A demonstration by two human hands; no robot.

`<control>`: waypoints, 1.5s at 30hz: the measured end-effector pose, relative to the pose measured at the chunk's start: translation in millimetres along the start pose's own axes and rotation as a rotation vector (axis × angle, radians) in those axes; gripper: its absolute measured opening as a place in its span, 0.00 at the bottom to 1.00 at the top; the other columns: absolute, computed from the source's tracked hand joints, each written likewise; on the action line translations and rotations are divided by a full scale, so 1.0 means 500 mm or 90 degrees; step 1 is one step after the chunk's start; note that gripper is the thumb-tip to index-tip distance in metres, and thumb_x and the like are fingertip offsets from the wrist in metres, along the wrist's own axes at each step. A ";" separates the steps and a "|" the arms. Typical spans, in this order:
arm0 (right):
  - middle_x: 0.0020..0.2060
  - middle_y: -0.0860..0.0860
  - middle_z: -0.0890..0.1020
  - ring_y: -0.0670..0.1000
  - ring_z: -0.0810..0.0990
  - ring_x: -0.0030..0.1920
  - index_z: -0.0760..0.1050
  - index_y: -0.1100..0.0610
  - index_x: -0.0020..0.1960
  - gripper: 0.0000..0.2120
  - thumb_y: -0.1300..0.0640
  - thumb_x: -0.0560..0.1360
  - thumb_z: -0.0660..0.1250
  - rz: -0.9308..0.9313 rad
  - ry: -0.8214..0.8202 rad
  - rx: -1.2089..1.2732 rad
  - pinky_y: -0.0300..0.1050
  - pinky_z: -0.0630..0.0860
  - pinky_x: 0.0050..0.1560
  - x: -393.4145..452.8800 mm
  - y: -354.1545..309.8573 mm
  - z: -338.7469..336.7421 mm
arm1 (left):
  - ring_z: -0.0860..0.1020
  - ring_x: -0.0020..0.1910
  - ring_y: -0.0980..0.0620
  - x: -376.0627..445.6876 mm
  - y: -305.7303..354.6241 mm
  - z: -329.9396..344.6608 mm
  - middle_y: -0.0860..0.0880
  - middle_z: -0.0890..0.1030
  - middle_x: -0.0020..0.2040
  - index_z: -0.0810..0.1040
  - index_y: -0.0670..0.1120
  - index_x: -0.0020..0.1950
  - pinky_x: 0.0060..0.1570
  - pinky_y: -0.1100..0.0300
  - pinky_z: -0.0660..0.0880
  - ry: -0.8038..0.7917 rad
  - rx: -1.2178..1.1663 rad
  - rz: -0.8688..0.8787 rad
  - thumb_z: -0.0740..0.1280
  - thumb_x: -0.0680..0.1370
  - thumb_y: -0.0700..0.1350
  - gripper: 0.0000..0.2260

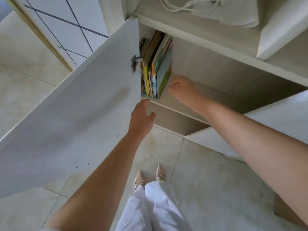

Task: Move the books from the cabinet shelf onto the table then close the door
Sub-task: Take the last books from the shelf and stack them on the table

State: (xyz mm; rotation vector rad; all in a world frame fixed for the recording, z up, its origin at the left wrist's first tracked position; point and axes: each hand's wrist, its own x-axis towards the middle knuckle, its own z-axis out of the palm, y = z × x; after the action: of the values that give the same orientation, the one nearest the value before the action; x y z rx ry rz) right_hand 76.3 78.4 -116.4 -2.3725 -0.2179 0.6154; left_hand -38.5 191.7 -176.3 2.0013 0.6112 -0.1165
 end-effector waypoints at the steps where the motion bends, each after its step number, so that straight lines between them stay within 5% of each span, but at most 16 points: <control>1: 0.41 0.53 0.77 0.53 0.77 0.43 0.75 0.63 0.57 0.14 0.55 0.78 0.61 0.003 -0.005 -0.005 0.44 0.74 0.41 0.039 -0.003 0.007 | 0.70 0.68 0.50 0.031 -0.004 0.014 0.49 0.71 0.70 0.68 0.49 0.71 0.66 0.53 0.71 0.010 -0.014 -0.001 0.65 0.77 0.41 0.22; 3: 0.40 0.48 0.72 0.50 0.74 0.44 0.71 0.62 0.64 0.21 0.48 0.78 0.62 0.030 -0.028 0.023 0.42 0.75 0.42 0.106 -0.011 0.015 | 0.69 0.70 0.50 0.085 -0.013 0.042 0.49 0.71 0.71 0.67 0.49 0.71 0.67 0.51 0.71 0.041 -0.043 -0.011 0.66 0.77 0.40 0.23; 6: 0.58 0.51 0.73 0.55 0.74 0.58 0.60 0.56 0.71 0.33 0.46 0.73 0.69 0.140 -0.107 0.198 0.57 0.77 0.58 0.182 -0.028 0.018 | 0.69 0.70 0.49 0.154 -0.019 0.076 0.48 0.72 0.70 0.66 0.47 0.72 0.67 0.57 0.67 0.084 -0.058 -0.014 0.66 0.75 0.38 0.25; 9: 0.68 0.59 0.70 0.63 0.72 0.64 0.55 0.54 0.72 0.38 0.50 0.71 0.73 0.184 -0.123 0.272 0.65 0.74 0.60 0.244 -0.048 0.016 | 0.71 0.68 0.48 0.207 -0.014 0.102 0.47 0.72 0.70 0.66 0.45 0.73 0.65 0.58 0.68 0.116 -0.041 0.001 0.67 0.75 0.37 0.26; 12: 0.63 0.60 0.72 0.63 0.73 0.59 0.60 0.55 0.67 0.26 0.55 0.74 0.69 0.197 -0.100 0.301 0.67 0.73 0.61 0.284 -0.065 0.006 | 0.70 0.69 0.47 0.239 -0.007 0.124 0.47 0.70 0.71 0.63 0.47 0.74 0.66 0.56 0.70 0.133 -0.076 0.006 0.67 0.74 0.37 0.29; 14: 0.48 0.58 0.74 0.61 0.73 0.50 0.65 0.57 0.53 0.10 0.58 0.76 0.66 0.206 -0.139 0.301 0.66 0.73 0.61 0.302 -0.078 0.004 | 0.69 0.69 0.46 0.257 -0.010 0.140 0.47 0.69 0.71 0.63 0.48 0.74 0.64 0.48 0.74 0.156 -0.106 -0.002 0.67 0.73 0.37 0.30; 17: 0.38 0.57 0.71 0.60 0.74 0.42 0.65 0.58 0.42 0.08 0.60 0.77 0.62 0.223 -0.152 0.267 0.65 0.75 0.58 0.315 -0.094 0.008 | 0.71 0.66 0.47 0.269 -0.010 0.157 0.47 0.70 0.68 0.64 0.48 0.70 0.58 0.46 0.77 0.219 -0.157 -0.030 0.66 0.72 0.36 0.28; 22: 0.53 0.65 0.76 0.67 0.77 0.56 0.68 0.64 0.56 0.10 0.62 0.76 0.60 0.230 -0.151 0.208 0.65 0.75 0.58 0.335 -0.109 0.022 | 0.70 0.65 0.48 0.273 -0.009 0.188 0.50 0.68 0.67 0.62 0.53 0.72 0.57 0.46 0.78 0.253 -0.202 -0.034 0.66 0.71 0.36 0.31; 25: 0.66 0.64 0.72 0.67 0.74 0.64 0.66 0.62 0.55 0.06 0.61 0.79 0.55 0.241 -0.170 0.287 0.64 0.74 0.62 0.346 -0.094 0.025 | 0.69 0.66 0.49 0.277 -0.015 0.198 0.50 0.68 0.67 0.62 0.54 0.73 0.57 0.49 0.78 0.277 -0.192 -0.026 0.67 0.72 0.36 0.32; 29: 0.57 0.68 0.73 0.72 0.74 0.59 0.67 0.66 0.51 0.06 0.68 0.75 0.54 0.240 -0.156 0.275 0.73 0.73 0.56 0.353 -0.068 0.005 | 0.74 0.60 0.49 0.272 -0.014 0.201 0.49 0.73 0.65 0.64 0.53 0.70 0.54 0.51 0.80 0.242 -0.218 -0.014 0.66 0.72 0.35 0.28; 31: 0.54 0.67 0.73 0.73 0.74 0.56 0.65 0.65 0.57 0.12 0.69 0.74 0.53 0.239 -0.151 0.266 0.75 0.73 0.52 0.349 -0.066 0.005 | 0.76 0.58 0.52 0.270 -0.021 0.199 0.50 0.75 0.64 0.62 0.52 0.70 0.48 0.61 0.80 0.234 -0.239 -0.017 0.66 0.73 0.35 0.28; 35: 0.58 0.66 0.72 0.72 0.75 0.56 0.62 0.62 0.67 0.20 0.68 0.75 0.53 0.245 -0.125 0.278 0.75 0.75 0.48 0.353 -0.053 0.015 | 0.76 0.56 0.57 0.276 -0.028 0.196 0.50 0.77 0.65 0.52 0.53 0.73 0.42 0.71 0.75 0.249 -0.309 -0.066 0.66 0.76 0.37 0.33; 39: 0.59 0.67 0.74 0.72 0.75 0.57 0.65 0.65 0.64 0.17 0.68 0.75 0.54 0.257 -0.126 0.293 0.75 0.74 0.49 0.352 -0.048 0.012 | 0.77 0.58 0.54 0.277 -0.016 0.197 0.51 0.76 0.65 0.46 0.57 0.76 0.31 0.79 0.70 0.239 -0.302 -0.076 0.66 0.76 0.38 0.38; 41: 0.60 0.66 0.74 0.72 0.75 0.57 0.64 0.64 0.67 0.21 0.69 0.74 0.53 0.253 -0.128 0.320 0.76 0.74 0.47 0.351 -0.039 0.009 | 0.79 0.56 0.54 0.281 -0.016 0.193 0.51 0.78 0.63 0.46 0.59 0.77 0.34 0.77 0.73 0.242 -0.283 -0.074 0.65 0.77 0.39 0.38; 45: 0.53 0.62 0.74 0.70 0.75 0.56 0.63 0.62 0.68 0.23 0.70 0.73 0.53 0.234 -0.127 0.373 0.77 0.74 0.45 0.342 -0.018 -0.004 | 0.80 0.54 0.55 0.288 -0.010 0.181 0.61 0.78 0.48 0.50 0.60 0.77 0.51 0.49 0.81 0.237 -0.294 -0.069 0.64 0.76 0.37 0.37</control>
State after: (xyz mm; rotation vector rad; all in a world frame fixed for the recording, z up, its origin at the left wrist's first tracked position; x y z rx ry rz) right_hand 226.9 137.1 -172.8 -1.7895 0.2877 0.9413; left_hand 99.7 169.9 -273.0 1.5470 0.8939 0.3149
